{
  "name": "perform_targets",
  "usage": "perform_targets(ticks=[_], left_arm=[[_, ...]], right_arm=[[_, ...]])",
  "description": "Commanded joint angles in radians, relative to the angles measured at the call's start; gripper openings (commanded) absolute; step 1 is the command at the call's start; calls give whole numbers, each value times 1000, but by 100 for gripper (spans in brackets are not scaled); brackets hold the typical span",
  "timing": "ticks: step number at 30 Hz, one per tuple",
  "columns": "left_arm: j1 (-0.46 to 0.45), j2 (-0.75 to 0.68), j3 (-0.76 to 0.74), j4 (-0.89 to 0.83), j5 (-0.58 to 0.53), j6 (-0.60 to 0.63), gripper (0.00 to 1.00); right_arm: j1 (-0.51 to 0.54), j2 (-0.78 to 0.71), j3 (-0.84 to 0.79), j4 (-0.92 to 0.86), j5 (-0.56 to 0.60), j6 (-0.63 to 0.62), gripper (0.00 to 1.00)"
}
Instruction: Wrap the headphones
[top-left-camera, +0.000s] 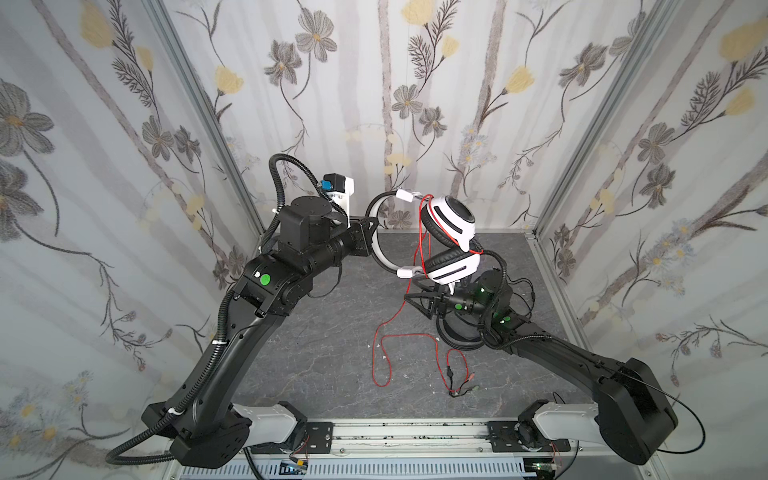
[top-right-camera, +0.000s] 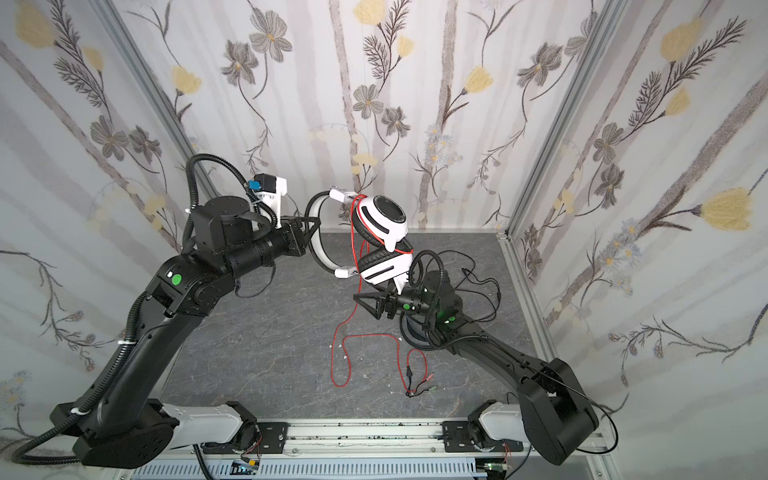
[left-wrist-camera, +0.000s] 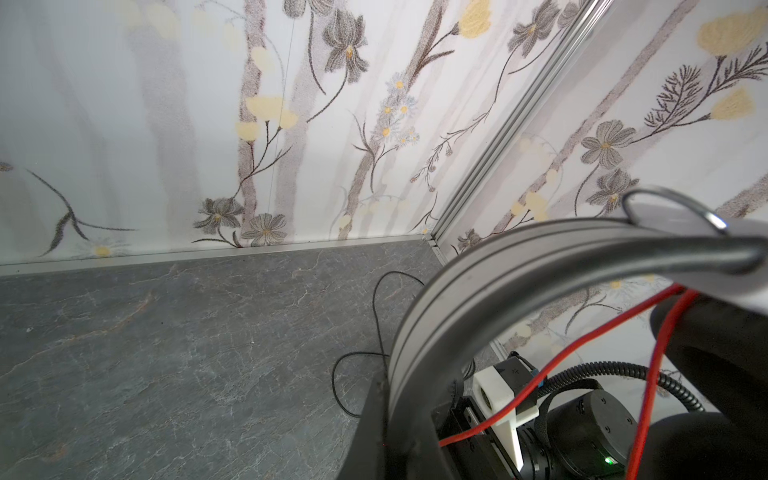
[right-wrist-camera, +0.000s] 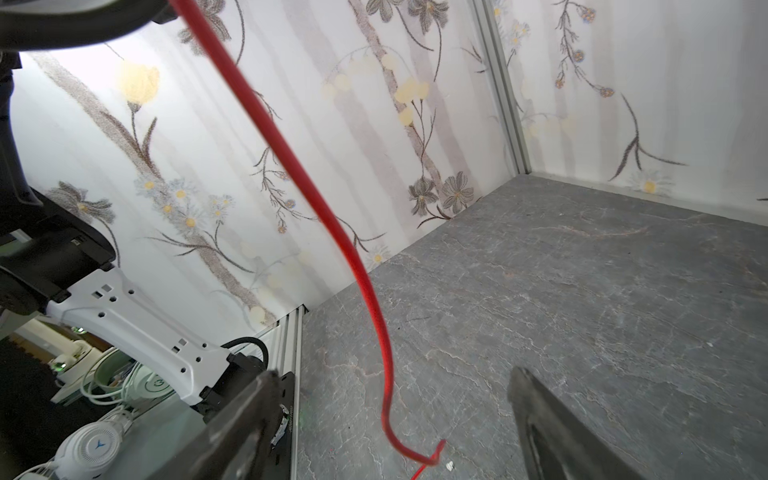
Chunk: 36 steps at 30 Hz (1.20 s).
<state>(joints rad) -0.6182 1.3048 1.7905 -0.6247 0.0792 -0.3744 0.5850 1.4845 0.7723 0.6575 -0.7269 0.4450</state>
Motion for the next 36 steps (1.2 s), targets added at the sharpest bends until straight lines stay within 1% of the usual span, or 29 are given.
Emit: perform_targets(ticks=[1, 3, 11, 14, 18, 19, 23, 27, 30, 34, 36], left_arm=[[0, -2, -3, 129, -6, -48, 0], [0, -3, -6, 137, -5, -52, 0], [2, 4, -7, 166, 5, -60, 0], [3, 11, -3, 170, -3, -71, 0], [4, 13, -8, 199, -26, -83, 0], [4, 14, -13, 211, -32, -88, 0], [9, 19, -20, 235, -60, -102, 0], [18, 14, -46, 285, -86, -127, 0], [20, 12, -73, 330, -122, -147, 0], [36, -1, -132, 386, -209, -201, 0], [42, -20, -177, 423, -268, -231, 0]], right_arm=[[7, 40, 33, 85, -19, 23, 85], [10, 70, 51, 94, -19, 27, 84], [29, 221, 111, 157, -32, 75, 73], [41, 258, 125, 175, -40, 89, 69], [55, 286, 118, 189, -42, 100, 61], [58, 291, 116, 194, -43, 104, 59], [61, 308, 109, 212, -55, 120, 42], [59, 303, 78, 198, -38, 108, 30], [58, 285, 58, 151, -20, 75, 17], [47, 250, 55, 32, 42, 15, 2], [42, 226, 66, -63, 81, -34, 0]])
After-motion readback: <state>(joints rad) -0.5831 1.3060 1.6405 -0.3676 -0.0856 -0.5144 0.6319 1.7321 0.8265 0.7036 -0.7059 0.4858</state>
